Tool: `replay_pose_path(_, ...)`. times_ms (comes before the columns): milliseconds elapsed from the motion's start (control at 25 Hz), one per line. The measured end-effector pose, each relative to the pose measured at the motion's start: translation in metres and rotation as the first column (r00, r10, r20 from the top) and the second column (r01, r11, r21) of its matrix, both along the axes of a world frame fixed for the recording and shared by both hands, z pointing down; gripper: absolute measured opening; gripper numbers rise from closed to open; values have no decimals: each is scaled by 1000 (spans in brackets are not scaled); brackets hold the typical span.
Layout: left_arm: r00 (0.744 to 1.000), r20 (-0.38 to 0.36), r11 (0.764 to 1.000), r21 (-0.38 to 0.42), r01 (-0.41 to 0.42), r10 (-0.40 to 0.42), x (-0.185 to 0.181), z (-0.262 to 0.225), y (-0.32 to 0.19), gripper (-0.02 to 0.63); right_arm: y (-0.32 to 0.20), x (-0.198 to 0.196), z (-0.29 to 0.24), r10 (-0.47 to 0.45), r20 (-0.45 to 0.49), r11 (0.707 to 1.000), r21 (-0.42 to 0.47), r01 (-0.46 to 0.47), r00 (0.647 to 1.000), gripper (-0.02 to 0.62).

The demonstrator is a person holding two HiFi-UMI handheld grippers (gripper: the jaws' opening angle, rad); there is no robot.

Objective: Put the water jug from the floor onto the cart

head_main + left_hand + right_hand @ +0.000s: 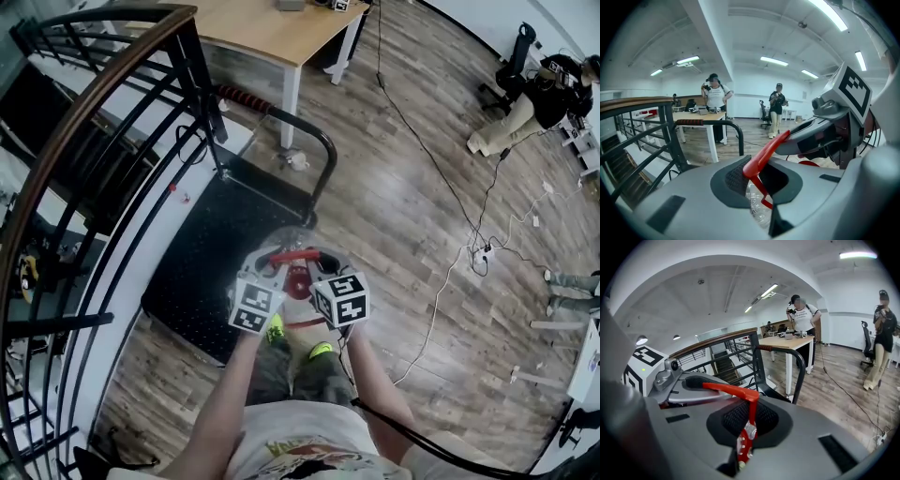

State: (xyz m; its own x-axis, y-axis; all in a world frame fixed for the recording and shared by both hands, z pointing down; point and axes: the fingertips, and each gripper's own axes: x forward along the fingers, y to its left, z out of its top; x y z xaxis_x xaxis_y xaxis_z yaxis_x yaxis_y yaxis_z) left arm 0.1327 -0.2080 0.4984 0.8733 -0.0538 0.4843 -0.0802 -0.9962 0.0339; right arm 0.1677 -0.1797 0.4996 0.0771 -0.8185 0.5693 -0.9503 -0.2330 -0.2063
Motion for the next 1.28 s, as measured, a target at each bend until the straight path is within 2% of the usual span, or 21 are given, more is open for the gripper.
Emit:
replay_pose_path(320,993,20,993,4,115,-115,-16,14,-57,52,-61,-13,14,-117,20,993,6,117,993,18)
replay_pose_path(560,972,64,974,-7,227,-226,-12,24,-113,52,-121,-7,24,-227,63,974,-10,228,972,18)
replay_pose_path(880,921,111,927,5,376,-374,3,40,-156,52,-171,11,43,-385,125,920,-17,390,914,18)
replay_pose_path(1120,870,142,878,-2,478,-473,2,65,-183,51,-203,12,63,-489,143,866,-33,498,860,18)
replay_pose_path(1280,836,133,843,-10,538,-532,0,72,-200,52,-222,9,72,-554,138,826,-34,563,821,18)
